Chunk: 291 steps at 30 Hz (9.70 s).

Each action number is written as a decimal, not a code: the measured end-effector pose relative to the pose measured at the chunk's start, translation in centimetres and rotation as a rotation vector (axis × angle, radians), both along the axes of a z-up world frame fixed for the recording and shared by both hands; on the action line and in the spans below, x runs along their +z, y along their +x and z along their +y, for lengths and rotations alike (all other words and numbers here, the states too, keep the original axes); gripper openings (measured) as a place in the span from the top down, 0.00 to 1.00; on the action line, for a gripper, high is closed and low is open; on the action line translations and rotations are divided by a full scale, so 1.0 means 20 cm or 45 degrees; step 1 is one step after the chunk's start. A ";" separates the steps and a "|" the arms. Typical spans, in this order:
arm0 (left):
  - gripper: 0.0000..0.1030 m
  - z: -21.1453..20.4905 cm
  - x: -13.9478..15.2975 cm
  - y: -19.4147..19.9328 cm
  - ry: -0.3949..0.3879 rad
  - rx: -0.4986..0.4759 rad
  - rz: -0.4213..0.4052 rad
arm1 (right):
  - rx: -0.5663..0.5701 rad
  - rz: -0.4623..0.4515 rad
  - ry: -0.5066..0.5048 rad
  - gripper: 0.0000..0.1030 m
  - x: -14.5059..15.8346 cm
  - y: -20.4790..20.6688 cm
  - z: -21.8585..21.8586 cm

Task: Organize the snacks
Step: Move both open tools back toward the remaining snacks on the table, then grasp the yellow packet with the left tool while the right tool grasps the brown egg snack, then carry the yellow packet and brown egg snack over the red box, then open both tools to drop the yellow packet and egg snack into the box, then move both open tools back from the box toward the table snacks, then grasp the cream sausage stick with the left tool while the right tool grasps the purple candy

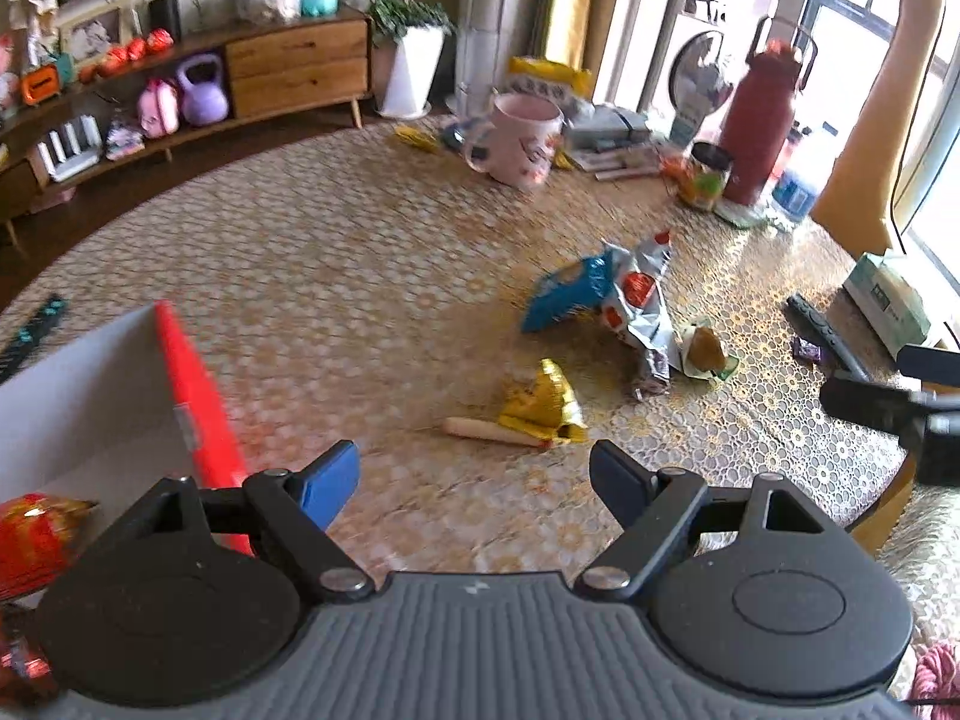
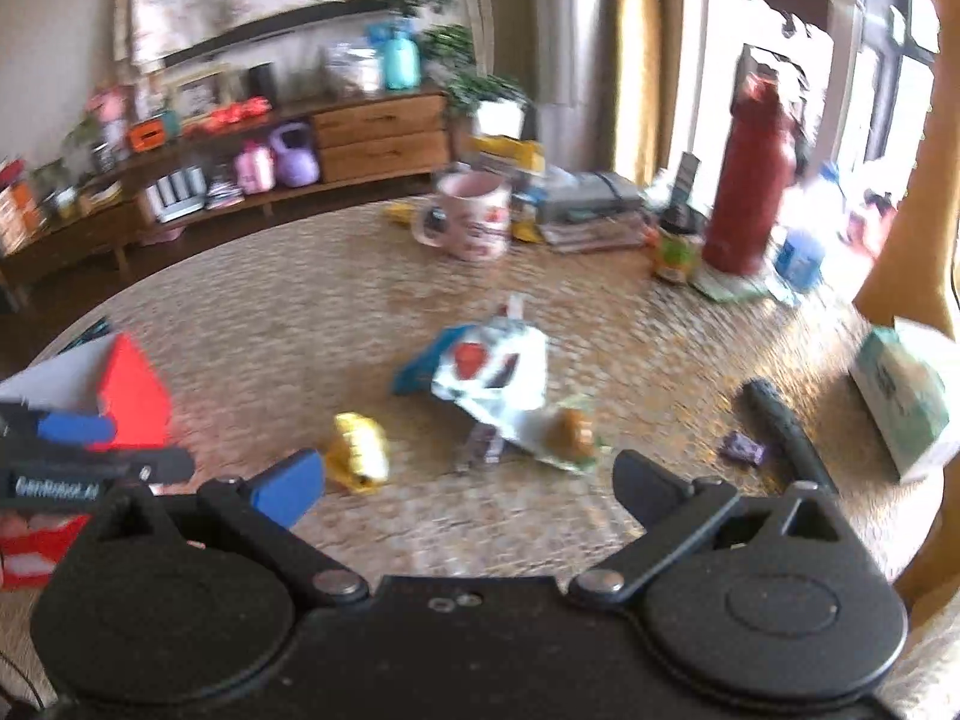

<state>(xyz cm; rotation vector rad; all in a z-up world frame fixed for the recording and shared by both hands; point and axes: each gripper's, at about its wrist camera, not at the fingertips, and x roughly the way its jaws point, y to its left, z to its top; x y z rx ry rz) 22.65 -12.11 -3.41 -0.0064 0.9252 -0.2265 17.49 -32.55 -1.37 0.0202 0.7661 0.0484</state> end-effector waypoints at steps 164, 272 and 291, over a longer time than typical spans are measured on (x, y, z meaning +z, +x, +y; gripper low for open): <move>0.36 1.28 -0.08 -0.40 -0.008 0.313 0.146 | 0.609 0.232 0.046 0.28 -0.20 -0.18 1.58; 0.59 -0.19 -0.51 0.54 -0.383 0.403 0.490 | 0.001 0.247 -0.017 0.78 -0.63 0.55 -1.02; 0.87 -0.17 -0.55 0.57 -0.206 0.511 0.468 | 0.029 0.213 -0.063 0.92 -0.58 0.43 -0.85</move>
